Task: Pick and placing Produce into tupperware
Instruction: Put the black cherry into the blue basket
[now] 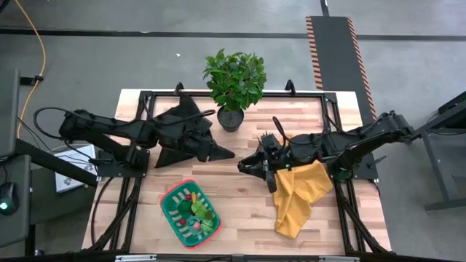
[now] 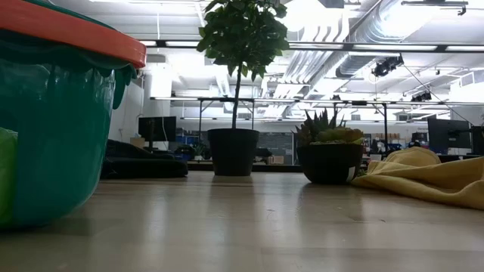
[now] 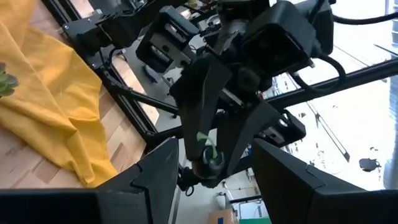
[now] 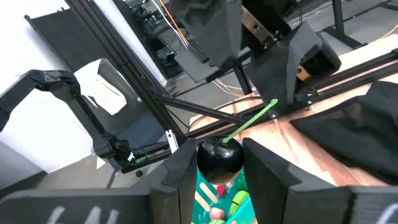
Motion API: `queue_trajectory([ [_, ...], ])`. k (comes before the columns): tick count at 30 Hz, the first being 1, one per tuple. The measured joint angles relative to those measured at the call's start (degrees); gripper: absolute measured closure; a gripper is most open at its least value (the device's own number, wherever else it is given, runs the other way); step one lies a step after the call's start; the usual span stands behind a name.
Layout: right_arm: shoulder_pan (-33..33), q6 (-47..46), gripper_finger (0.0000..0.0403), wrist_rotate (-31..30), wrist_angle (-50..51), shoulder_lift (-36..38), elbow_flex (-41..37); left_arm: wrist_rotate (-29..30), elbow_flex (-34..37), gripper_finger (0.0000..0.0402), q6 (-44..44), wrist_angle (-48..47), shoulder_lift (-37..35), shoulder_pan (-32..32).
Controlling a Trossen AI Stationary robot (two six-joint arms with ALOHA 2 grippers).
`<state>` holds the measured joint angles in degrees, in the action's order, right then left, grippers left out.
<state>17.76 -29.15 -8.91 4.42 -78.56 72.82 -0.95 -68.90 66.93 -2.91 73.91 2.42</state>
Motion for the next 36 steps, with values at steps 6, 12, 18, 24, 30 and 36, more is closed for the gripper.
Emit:
queue_trajectory([
  [6, 0.0, 0.3, 0.0298, 0.4, -0.7, -0.2, 0.0, 0.2, 0.0, 0.0213, 0.4, -0.1, 0.3, 0.0],
  [12, -0.1, 0.7, 0.0298, 0.7, -0.9, -0.6, 0.0, 0.8, 0.0, 0.0213, 0.4, -0.1, 0.3, 0.0],
  [18, -0.1, 1.1, 0.0298, 1.0, -0.9, -0.7, 0.0, 1.0, 0.0, 0.0213, 0.4, -0.1, 0.3, 0.0],
  [24, -0.1, 1.2, 0.0298, 1.0, -0.9, -0.7, 0.0, 1.0, 0.0, 0.0213, 0.5, 0.1, 0.3, 0.0],
  [30, -0.2, 2.1, 0.0298, 1.1, -1.4, -0.7, 0.0, 0.9, 0.0, 0.0213, 1.0, 0.4, 0.3, 0.0],
  [36, -0.4, 2.2, 0.0298, 2.3, -2.6, -0.7, 0.0, 0.1, 0.0, 0.0213, 1.2, 2.2, 0.3, 0.0],
])
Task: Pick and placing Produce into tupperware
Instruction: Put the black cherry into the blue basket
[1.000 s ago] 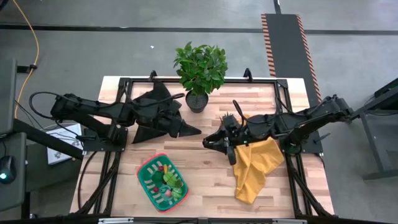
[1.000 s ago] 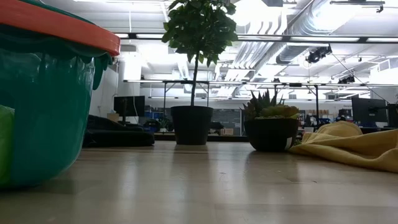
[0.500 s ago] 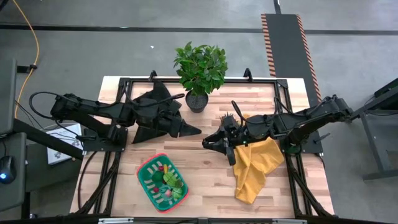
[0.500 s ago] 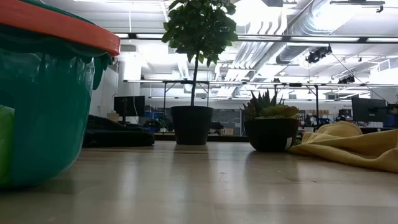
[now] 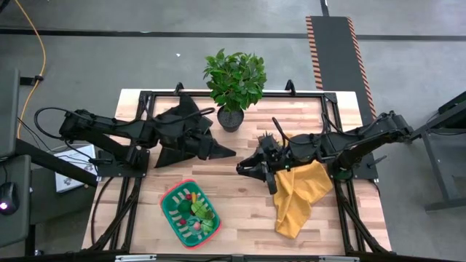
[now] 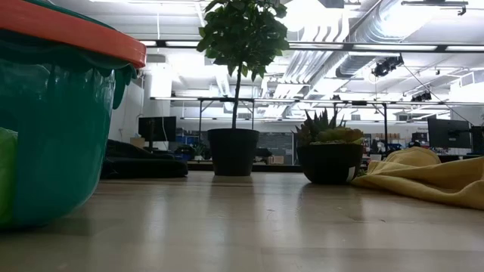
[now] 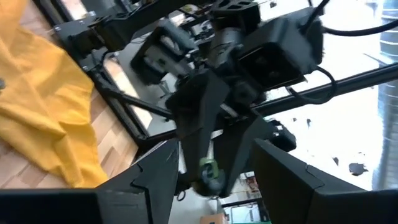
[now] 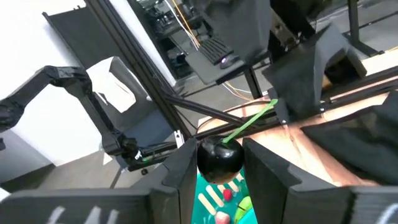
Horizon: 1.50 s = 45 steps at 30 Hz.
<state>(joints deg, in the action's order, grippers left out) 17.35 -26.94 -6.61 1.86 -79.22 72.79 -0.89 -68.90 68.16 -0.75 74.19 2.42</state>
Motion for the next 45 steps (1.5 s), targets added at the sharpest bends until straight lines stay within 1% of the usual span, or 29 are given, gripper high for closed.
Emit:
queue_trajectory([
  [8, -0.1, 0.0, 0.0298, 0.7, 0.0, 0.0, 0.0, -0.9, 0.0, 0.0213, 0.0, 1.3, 0.0, 0.2],
  [15, -0.1, 0.2, 0.0298, 1.1, 0.0, 0.0, 0.0, -0.5, 0.0, 0.0213, 0.3, 1.1, 0.5, 1.5],
  [17, -0.1, 0.3, 0.0298, 1.2, 0.0, 0.0, 0.0, 0.2, 0.0, 0.0213, 0.3, 1.4, 0.8, 1.5],
  [31, -0.1, 0.4, 0.0298, 1.5, 0.0, -0.1, 0.0, 0.5, 0.0, 0.0213, 0.2, 2.9, 0.9, 1.4],
  [36, -0.4, 0.1, 0.0298, 2.5, -0.4, -1.2, 0.0, -0.1, 0.0, 0.0213, 0.1, 4.2, 1.7, 1.4],
  [39, -0.5, 0.0, 0.0298, 3.8, -1.0, -2.1, 0.0, -1.5, -0.1, 0.0213, 0.4, 5.4, 2.6, 1.4],
  [42, -0.5, 0.3, 0.0298, 4.0, -3.4, -2.1, 0.0, -2.1, 0.0, 0.0213, 0.7, 4.6, 3.0, 1.4],
  [45, -0.5, 0.3, 0.0298, 4.0, -3.0, -2.0, 0.0, -2.6, 0.0, 0.0213, 0.7, 4.8, 3.2, 1.4],
])
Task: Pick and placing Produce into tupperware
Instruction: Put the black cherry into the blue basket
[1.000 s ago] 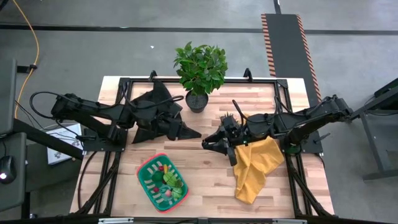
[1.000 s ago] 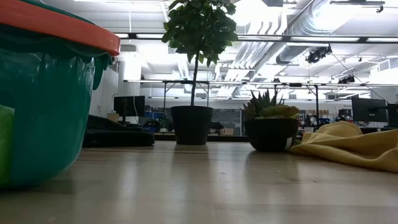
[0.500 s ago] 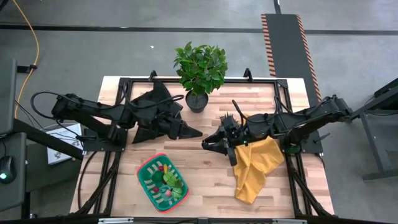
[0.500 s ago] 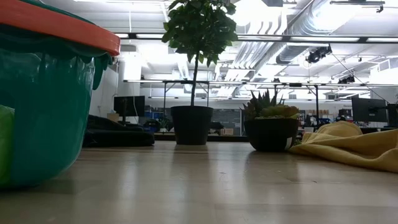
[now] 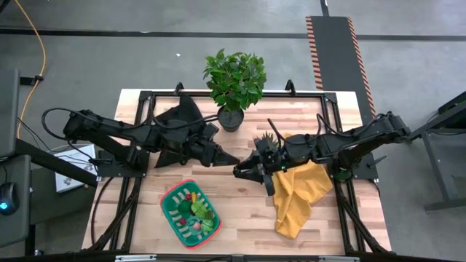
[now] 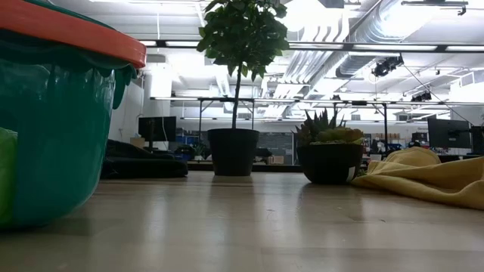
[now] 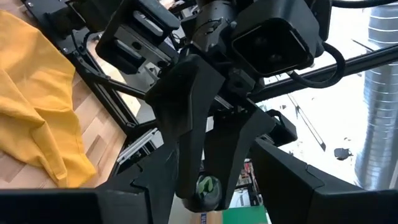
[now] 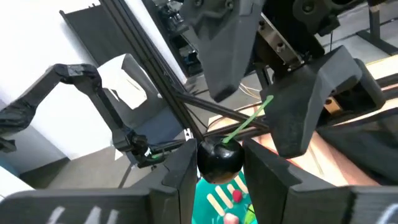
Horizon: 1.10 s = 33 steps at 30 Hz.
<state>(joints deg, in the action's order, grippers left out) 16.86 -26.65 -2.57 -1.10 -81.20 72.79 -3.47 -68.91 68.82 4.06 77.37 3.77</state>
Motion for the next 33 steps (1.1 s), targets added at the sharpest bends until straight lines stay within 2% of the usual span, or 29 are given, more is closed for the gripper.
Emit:
queue_trajectory([
  [14, 0.0, -0.4, 0.0298, -1.5, 1.9, 0.1, 0.0, -1.7, 0.0, 0.0217, -0.9, 0.1, 0.0, 0.0],
  [33, 0.0, -0.8, 0.0298, -1.9, 1.9, 0.2, 0.0, -4.7, 0.0, 0.0347, -1.0, 0.1, 0.0, 0.0],
])
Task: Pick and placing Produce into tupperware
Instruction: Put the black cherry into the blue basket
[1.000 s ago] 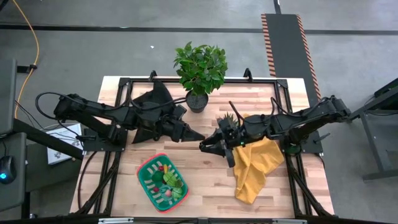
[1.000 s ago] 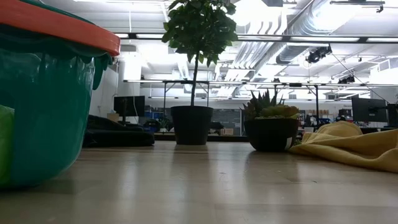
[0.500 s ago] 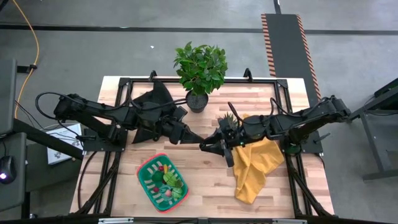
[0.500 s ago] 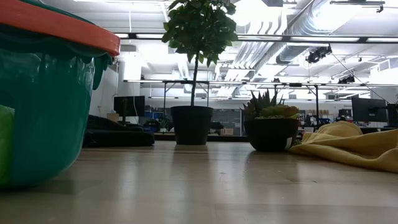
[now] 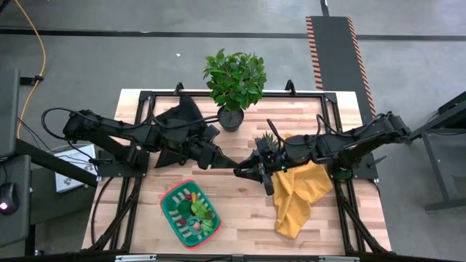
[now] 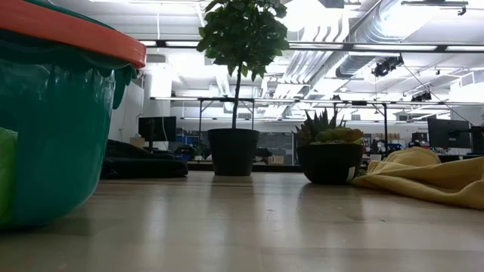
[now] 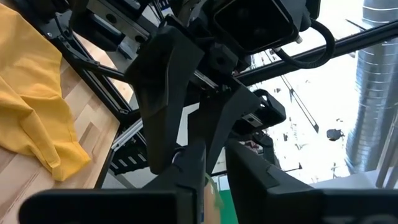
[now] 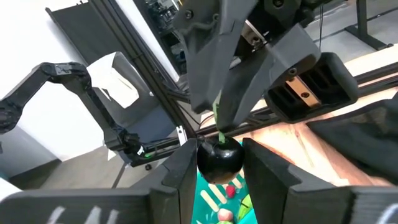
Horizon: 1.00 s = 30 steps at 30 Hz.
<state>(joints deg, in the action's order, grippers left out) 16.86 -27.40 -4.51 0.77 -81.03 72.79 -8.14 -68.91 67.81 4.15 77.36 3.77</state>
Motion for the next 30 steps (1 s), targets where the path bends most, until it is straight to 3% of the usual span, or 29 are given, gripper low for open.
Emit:
queue_trajectory([
  [7, 0.0, -0.2, 0.0298, 0.0, -0.6, 0.0, 0.0, -0.2, 0.0, 0.0354, 0.0, 0.0, 0.0, 0.0],
  [20, 0.0, -1.7, 0.0298, 0.0, -0.1, 0.0, 0.0, -0.2, 0.0, 0.0295, -1.6, -1.1, 0.0, 0.0],
  [30, 0.0, -2.2, 0.0298, -1.0, 0.8, 0.0, 0.0, 0.9, 0.0, 0.031, -4.5, -2.4, 0.0, 0.0],
])
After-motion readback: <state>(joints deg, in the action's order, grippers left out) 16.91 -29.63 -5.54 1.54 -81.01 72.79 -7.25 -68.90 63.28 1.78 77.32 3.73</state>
